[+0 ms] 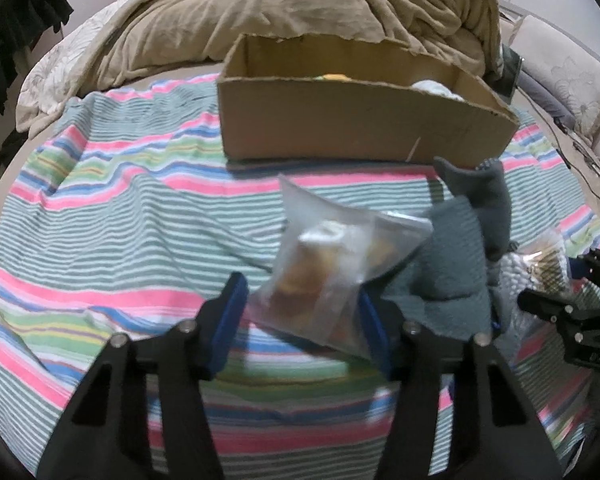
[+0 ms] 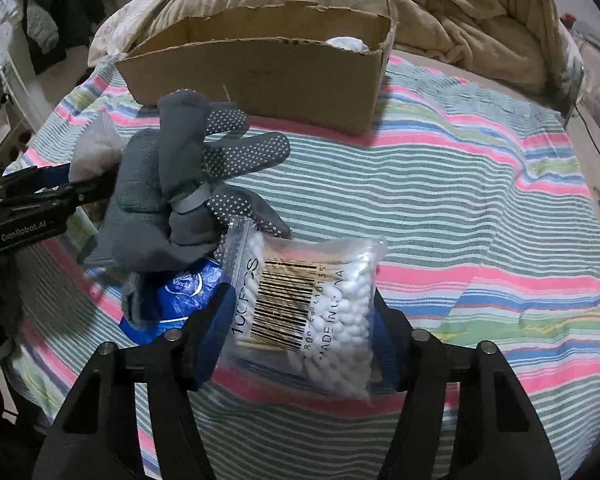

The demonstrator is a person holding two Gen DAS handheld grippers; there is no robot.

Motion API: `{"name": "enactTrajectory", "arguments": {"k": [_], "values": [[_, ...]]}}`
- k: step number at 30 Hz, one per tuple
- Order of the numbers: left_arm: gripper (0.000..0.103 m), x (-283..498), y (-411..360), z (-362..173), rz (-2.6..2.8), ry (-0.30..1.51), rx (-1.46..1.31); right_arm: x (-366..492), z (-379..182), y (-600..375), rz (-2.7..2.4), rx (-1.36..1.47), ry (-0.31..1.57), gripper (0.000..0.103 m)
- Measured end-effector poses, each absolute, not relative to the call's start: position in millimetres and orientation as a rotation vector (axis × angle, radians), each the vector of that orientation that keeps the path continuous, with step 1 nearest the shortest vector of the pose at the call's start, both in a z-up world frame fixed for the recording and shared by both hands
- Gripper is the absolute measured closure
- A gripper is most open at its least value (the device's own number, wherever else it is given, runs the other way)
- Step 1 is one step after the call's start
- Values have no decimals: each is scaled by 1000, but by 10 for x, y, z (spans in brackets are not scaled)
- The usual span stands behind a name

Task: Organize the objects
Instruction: 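Grasp the clear snack bag with left tool while right tool grasps cotton swab bag, then carry both bags over the box and release them inside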

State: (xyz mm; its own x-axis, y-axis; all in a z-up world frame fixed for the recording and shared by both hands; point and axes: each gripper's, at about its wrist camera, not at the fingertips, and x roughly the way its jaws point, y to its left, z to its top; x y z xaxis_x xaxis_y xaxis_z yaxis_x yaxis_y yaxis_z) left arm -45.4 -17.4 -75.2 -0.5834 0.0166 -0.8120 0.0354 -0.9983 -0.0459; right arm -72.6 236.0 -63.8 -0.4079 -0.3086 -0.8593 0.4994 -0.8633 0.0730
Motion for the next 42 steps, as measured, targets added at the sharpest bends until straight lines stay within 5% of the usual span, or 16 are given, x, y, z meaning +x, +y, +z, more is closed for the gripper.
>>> {"name": "enactTrajectory", "arguments": {"k": [42], "values": [[54,-722,-191,117,-2905,89,1157,-1155,451,2186,-2373,1022,212,43]]}}
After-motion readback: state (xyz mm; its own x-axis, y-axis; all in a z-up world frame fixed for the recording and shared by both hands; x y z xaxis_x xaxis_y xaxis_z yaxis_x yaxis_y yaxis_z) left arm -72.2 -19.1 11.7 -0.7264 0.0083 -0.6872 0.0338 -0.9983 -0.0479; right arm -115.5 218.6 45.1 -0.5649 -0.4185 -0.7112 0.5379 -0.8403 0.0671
